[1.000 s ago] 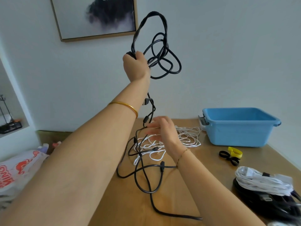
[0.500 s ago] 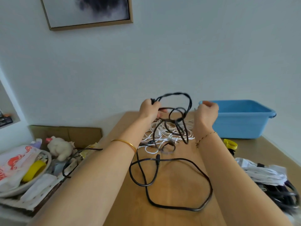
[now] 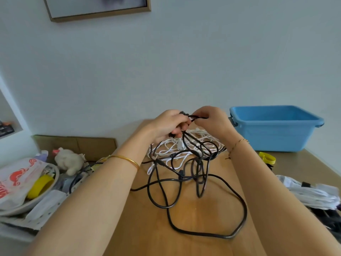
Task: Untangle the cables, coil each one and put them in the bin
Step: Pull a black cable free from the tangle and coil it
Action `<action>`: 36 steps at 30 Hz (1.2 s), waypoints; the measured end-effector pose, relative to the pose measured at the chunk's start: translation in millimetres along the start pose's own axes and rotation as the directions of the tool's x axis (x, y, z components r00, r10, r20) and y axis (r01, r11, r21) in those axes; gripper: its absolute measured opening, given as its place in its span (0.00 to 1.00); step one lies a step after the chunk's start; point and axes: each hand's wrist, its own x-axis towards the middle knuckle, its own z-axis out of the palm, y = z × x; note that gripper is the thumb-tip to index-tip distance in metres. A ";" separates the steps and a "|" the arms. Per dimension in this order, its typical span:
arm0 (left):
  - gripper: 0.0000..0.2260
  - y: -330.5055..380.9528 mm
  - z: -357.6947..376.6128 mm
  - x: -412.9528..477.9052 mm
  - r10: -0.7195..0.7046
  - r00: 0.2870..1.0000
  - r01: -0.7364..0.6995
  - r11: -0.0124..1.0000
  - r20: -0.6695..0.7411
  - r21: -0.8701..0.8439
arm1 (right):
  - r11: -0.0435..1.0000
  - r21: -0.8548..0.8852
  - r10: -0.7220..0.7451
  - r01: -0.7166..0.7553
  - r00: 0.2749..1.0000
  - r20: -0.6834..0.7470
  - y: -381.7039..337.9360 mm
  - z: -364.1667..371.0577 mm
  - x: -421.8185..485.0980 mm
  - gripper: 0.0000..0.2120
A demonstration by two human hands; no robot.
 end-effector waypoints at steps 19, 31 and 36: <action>0.14 -49.5 -4.0 1.7 0.037 0.901 0.326 0.601 0.433 -0.729 | 0.997 -0.001 -0.083 0.083 0.996 -0.007 31.3 5.0 -4.7 0.14; 0.14 -46.6 1.7 17.5 0.016 0.997 0.071 -0.047 0.071 -0.996 | 0.965 0.260 0.054 -0.035 0.996 -0.064 27.0 14.8 3.2 0.11; 0.12 -34.3 4.1 13.3 -0.007 0.997 -0.079 -0.109 -0.079 -0.991 | 0.955 0.289 0.100 -0.066 0.990 -0.103 26.0 6.8 1.0 0.15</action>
